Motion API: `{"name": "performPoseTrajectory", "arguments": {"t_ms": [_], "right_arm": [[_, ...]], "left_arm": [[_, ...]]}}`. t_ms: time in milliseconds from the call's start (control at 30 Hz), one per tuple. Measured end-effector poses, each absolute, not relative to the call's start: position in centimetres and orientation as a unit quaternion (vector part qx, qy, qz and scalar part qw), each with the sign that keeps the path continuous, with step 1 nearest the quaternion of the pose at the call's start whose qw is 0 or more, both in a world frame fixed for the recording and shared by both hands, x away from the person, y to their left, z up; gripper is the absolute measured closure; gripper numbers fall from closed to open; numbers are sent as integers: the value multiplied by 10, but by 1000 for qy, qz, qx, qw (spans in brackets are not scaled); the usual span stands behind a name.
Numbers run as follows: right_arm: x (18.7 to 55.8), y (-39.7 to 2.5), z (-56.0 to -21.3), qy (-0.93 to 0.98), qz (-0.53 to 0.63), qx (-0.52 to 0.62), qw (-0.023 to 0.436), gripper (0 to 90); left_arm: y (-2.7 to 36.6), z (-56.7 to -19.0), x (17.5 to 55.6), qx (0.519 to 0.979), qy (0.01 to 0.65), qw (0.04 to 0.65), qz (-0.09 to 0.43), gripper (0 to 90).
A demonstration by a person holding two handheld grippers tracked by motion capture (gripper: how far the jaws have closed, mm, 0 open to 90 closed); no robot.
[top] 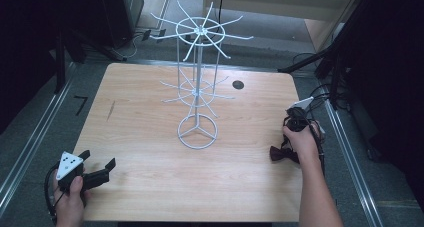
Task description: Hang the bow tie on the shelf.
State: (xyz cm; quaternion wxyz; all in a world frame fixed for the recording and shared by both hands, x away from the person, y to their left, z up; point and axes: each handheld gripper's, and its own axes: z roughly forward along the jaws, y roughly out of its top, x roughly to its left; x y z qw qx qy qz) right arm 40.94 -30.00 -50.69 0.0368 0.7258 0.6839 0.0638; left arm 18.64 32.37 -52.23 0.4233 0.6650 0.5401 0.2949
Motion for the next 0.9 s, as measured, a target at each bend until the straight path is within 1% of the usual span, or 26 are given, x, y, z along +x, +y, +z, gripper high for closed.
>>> {"name": "performPoseTrajectory", "arguments": {"t_ms": [267,433,733,900], "right_arm": [[407,-300,-505,697,62,714,31,900],[402,-296,-491,699,100,706,51,900],[383,-289,-466,704,184,675,125,900],[368,-286,-458,699,233,656,161,900]], "left_arm": [[324,-522,187,665,541,423,293,70],[324,-522,187,666,541,422,294,70],[324,-522,187,666,541,422,293,71],[324,-522,186,666,541,422,294,71]]}}
